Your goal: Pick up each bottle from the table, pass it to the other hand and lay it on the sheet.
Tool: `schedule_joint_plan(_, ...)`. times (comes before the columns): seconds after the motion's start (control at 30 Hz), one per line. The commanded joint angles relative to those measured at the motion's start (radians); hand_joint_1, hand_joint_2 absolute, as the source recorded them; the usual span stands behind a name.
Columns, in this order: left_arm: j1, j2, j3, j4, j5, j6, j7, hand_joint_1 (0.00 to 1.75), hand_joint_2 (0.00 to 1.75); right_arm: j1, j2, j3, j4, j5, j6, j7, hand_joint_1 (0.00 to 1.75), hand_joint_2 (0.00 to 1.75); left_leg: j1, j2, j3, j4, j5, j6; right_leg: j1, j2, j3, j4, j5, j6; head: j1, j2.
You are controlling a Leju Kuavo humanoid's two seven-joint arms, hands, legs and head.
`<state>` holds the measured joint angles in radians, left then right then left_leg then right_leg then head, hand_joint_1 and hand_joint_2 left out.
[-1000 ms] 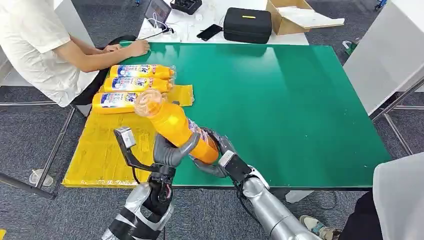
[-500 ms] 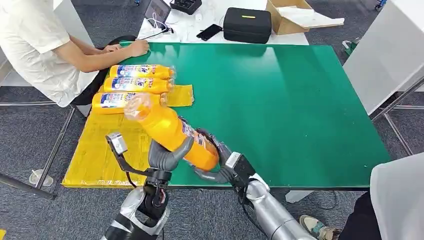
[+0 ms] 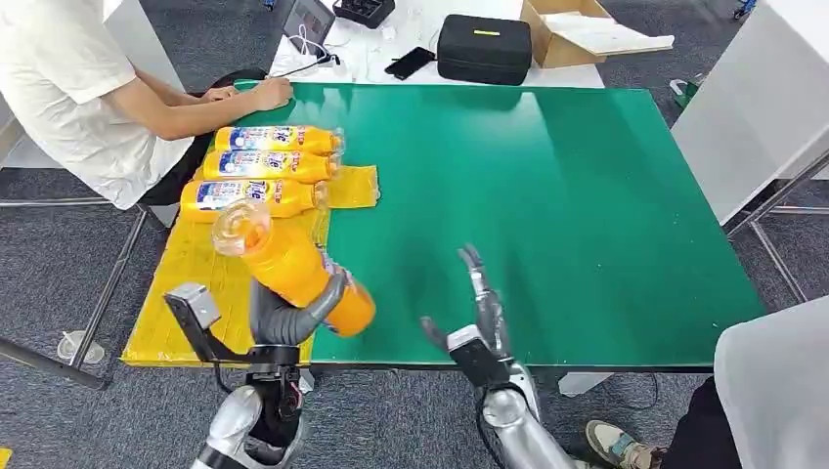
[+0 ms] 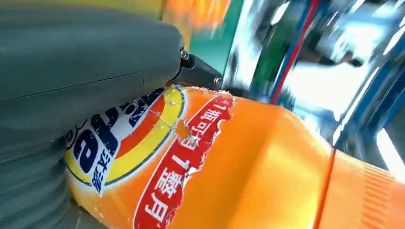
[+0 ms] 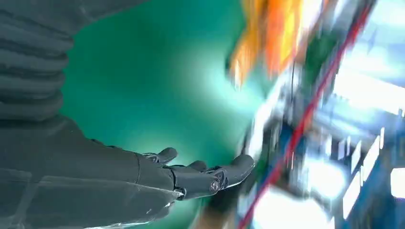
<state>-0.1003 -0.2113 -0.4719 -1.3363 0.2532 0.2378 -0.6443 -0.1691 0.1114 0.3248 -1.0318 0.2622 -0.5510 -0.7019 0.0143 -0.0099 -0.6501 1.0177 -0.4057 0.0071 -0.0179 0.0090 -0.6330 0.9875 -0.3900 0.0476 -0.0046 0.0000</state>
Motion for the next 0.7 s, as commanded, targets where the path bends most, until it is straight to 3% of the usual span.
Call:
schedule_joint_plan(0.03,-0.013,0.075,0.062,0.011,-0.307,0.232,-0.014,1.75,1.75,0.056,-0.049,-0.171,-0.220,-0.048,-0.096,0.004,0.00,0.00,0.000,-0.001,0.004,0.000,-0.001,0.001,0.000,-0.002,0.005,0.000,-0.002,-0.002,0.000,0.000)
schedule_joint_plan(0.1,-0.052,0.099,0.063,0.081,-0.524,0.360,-0.006,1.75,1.75,0.049,-0.049,-0.196,-0.229,-0.060,-0.072,0.004,0.00,0.00,-0.001,0.000,0.002,-0.001,0.000,0.000,0.000,-0.001,0.002,0.000,0.000,-0.001,0.000,0.000)
schedule_joint_plan(0.27,-0.113,0.102,0.098,0.215,-0.587,0.304,0.103,1.75,1.75,0.035,-0.037,-0.200,-0.204,-0.048,-0.038,0.004,0.00,0.00,0.000,0.000,0.004,-0.002,0.000,0.000,0.000,-0.002,0.004,-0.001,0.000,-0.002,0.000,0.000)
schedule_joint_plan(0.3,-0.131,0.106,0.099,0.253,-0.612,0.288,0.135,1.75,1.75,0.038,-0.035,-0.195,-0.209,-0.047,-0.032,0.004,0.00,1.75,0.000,0.000,0.004,-0.001,0.000,0.000,0.000,-0.001,0.004,-0.001,0.000,-0.001,0.001,0.000)
schedule_joint_plan(0.53,-0.250,0.123,0.116,0.487,-0.768,0.318,0.168,1.75,1.75,0.011,-0.035,-0.143,-0.189,-0.047,-0.021,0.004,0.00,1.75,0.000,0.001,0.006,-0.001,0.000,0.000,0.001,0.000,0.006,-0.001,0.000,-0.002,0.000,0.000)
schedule_joint_plan(0.7,-0.301,0.093,0.140,0.660,-0.834,0.338,0.242,1.75,1.75,-0.003,-0.035,-0.132,-0.153,-0.050,-0.034,0.004,0.00,1.75,0.000,0.002,0.004,-0.001,0.000,0.000,0.000,0.001,0.003,-0.001,0.000,-0.001,0.000,0.000)
